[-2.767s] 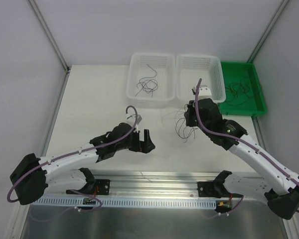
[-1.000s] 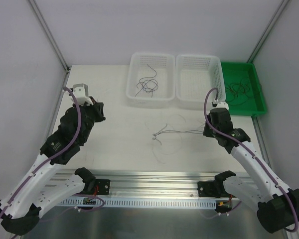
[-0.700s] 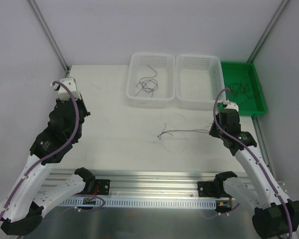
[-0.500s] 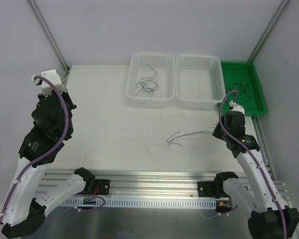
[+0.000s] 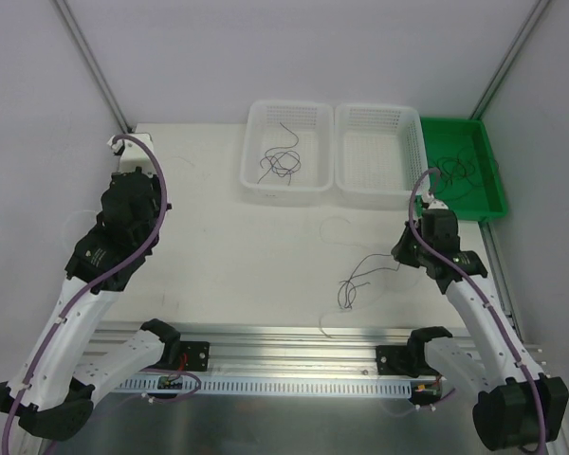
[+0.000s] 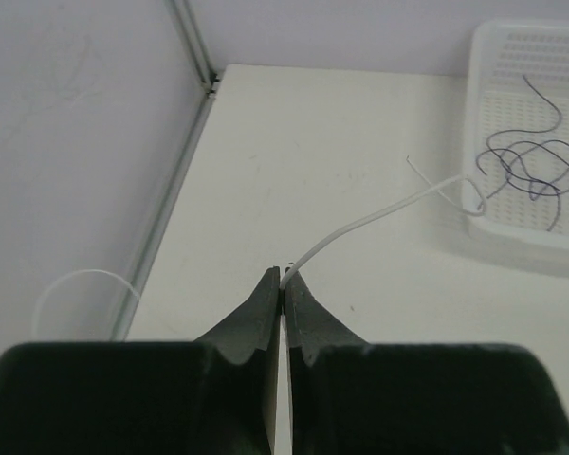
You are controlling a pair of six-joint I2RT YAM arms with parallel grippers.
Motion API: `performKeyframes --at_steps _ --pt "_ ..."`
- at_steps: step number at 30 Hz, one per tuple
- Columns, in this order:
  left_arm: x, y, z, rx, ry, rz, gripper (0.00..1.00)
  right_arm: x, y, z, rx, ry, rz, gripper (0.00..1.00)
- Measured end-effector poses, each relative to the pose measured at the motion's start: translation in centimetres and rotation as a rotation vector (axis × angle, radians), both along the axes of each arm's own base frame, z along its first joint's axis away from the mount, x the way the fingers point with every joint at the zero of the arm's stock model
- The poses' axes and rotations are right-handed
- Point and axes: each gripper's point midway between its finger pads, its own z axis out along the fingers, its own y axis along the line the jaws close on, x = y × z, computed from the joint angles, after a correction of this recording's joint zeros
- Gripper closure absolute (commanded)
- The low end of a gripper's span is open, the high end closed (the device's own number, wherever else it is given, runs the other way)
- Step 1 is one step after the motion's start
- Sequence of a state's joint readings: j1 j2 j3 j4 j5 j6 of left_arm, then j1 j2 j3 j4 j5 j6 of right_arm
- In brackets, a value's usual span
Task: Untangle the cables
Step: Untie the cable.
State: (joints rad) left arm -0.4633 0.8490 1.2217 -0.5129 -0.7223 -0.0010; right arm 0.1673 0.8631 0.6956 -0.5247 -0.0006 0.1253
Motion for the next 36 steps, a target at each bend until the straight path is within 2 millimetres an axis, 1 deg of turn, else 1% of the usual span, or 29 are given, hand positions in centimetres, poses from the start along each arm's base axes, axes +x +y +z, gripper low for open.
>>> performKeyframes --at_steps 3,4,5,6,7,9,10,12,13,15,18,21,23,25,27,28,30,31,34,36 --pt "0.3 -1.9 -0.7 -0.068 0.011 -0.087 1.00 -0.3 1.6 -0.9 0.017 0.033 0.065 0.77" --pt "0.4 -2.4 -0.7 -0.086 0.011 -0.107 1.00 -0.4 2.2 -1.2 0.021 0.040 0.090 0.64" --pt "0.4 -2.9 -0.8 -0.104 0.012 -0.132 1.00 -0.6 2.8 -1.6 0.026 0.054 0.111 0.58" --pt "0.5 -3.4 -0.8 -0.125 0.014 -0.154 1.00 -0.7 3.3 -2.0 0.029 0.070 0.134 0.53" --pt "0.5 -4.0 -0.9 -0.144 0.016 -0.177 1.00 -1.0 3.8 -2.5 0.029 0.089 0.160 0.46" --pt "0.5 -5.1 -0.7 -0.183 0.019 -0.228 1.00 -1.2 4.8 -3.0 0.031 0.113 0.200 0.40" --pt "0.4 -5.7 -0.5 -0.206 0.018 -0.255 1.00 -1.4 5.4 -3.2 0.033 0.118 0.229 0.34" --pt "0.4 -6.8 0.1 -0.247 0.012 -0.303 1.00 -1.8 6.8 -2.9 0.038 0.103 0.299 0.30" --pt "0.3 -7.3 0.4 -0.270 0.009 -0.328 1.00 -2.0 7.6 -2.6 0.044 0.086 0.337 0.26" --pt "0.1 -8.5 0.7 -0.316 0.010 -0.383 1.00 -2.5 9.4 -1.6 0.068 0.040 0.426 0.23" --pt "-0.4 -10.4 0.7 -0.385 0.032 -0.461 1.00 -3.2 11.7 1.1 0.119 -0.063 0.547 0.21" --pt "-0.7 -12.0 0.2 -0.453 0.068 -0.521 1.00 -3.8 14.1 4.5 0.183 -0.178 0.660 0.19" --pt "-1.1 -13.1 -0.5 -0.498 0.103 -0.557 1.00 -4.3 15.7 7.0 0.216 -0.246 0.731 0.18" --pt "-1.3 -13.9 -1.5 -0.532 0.144 -0.582 1.00 -4.4 16.7 9.0 0.220 -0.289 0.770 0.16" --pt "-1.5 -14.5 -2.4 -0.560 0.179 -0.592 1.00 -3.7 17.2 11.0 0.196 -0.309 0.764 0.15" --pt "-1.5 -14.6 -2.7 -0.567 0.188 -0.594 1.00 -3.3 17.4 11.5 0.174 -0.305 0.753 0.14" --pt "-1.7 -15.0 -3.3 -0.585 0.209 -0.601 1.00 -2.6 17.4 11.9 0.118 -0.267 0.726 0.14" --pt "-1.7 -15.0 -3.6 -0.589 0.216 -0.602 1.00 -2.3 17.2 11.6 0.090 -0.244 0.713 0.14" --pt "-1.8 -15.2 -4.5 -0.601 0.240 -0.594 1.00 -2.1 16.5 9.4 -0.003 -0.150 0.680 0.14" --pt "-1.9 -15.3 -5.1 -0.613 0.256 -0.593 1.00 -3.0 16.2 7.3 -0.017 -0.106 0.695 0.14"
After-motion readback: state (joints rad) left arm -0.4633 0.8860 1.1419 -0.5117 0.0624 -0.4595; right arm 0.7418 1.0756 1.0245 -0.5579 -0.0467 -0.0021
